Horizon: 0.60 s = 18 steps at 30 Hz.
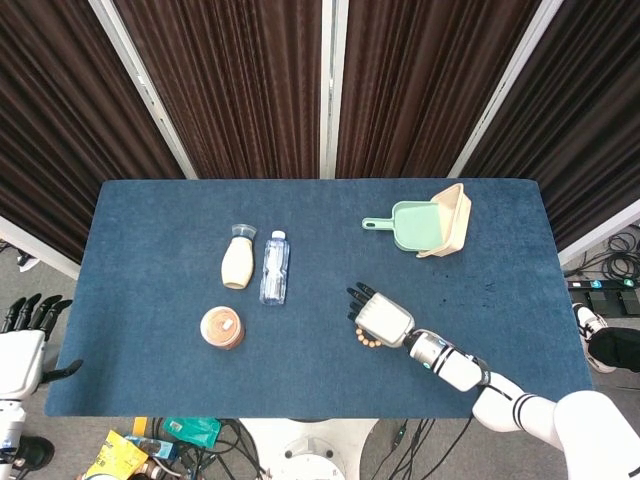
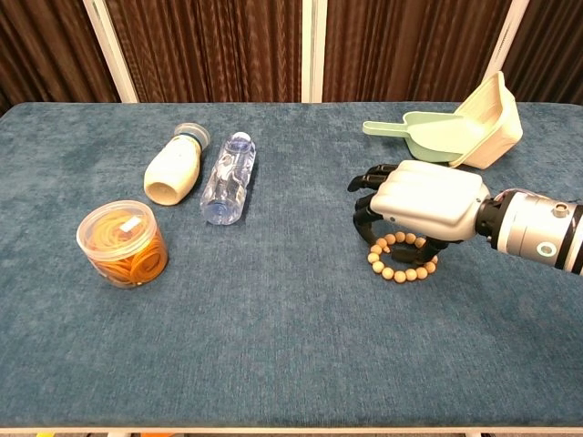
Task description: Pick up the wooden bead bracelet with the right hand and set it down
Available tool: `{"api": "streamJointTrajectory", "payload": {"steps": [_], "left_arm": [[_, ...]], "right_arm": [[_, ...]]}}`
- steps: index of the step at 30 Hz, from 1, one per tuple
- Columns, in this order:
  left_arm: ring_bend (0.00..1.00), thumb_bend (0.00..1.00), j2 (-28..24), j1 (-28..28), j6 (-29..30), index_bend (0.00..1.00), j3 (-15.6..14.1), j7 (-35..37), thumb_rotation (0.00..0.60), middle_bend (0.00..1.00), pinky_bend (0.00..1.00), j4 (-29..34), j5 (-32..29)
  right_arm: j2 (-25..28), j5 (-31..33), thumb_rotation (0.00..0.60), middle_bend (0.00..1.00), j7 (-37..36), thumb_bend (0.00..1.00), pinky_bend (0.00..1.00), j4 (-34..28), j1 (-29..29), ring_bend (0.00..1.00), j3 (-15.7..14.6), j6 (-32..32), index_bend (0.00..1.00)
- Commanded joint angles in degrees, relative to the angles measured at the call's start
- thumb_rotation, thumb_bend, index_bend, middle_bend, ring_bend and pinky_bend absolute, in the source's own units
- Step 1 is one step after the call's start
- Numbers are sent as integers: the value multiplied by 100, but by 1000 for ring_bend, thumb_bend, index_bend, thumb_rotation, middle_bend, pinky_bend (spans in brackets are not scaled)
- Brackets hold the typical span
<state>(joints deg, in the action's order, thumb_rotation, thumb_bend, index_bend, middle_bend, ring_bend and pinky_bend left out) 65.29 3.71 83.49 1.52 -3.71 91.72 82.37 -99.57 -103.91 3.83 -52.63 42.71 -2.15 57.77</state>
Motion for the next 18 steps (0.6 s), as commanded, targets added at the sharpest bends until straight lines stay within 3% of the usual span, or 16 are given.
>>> {"api": "streamJointTrajectory", "payload": {"steps": [1, 14, 18], "left_arm": [[25, 36, 6, -4, -2, 164, -1, 35, 600, 128, 22, -19, 3], [25, 36, 33, -25, -42, 164, -28, 243, 600, 127, 23, -139, 26], [25, 36, 44, -36, -42, 164, -35, 305, 600, 128, 22, -172, 34]], "right_arm": [[-190, 20, 600, 381, -151, 223, 154, 251, -33, 131, -65, 155, 500], [-433, 106, 600, 381, -323, 219, 153, 536, 17, 131, -202, 247, 494], [-484, 110, 600, 381, -247, 291, 153, 643, -19, 143, -273, 277, 526]]}}
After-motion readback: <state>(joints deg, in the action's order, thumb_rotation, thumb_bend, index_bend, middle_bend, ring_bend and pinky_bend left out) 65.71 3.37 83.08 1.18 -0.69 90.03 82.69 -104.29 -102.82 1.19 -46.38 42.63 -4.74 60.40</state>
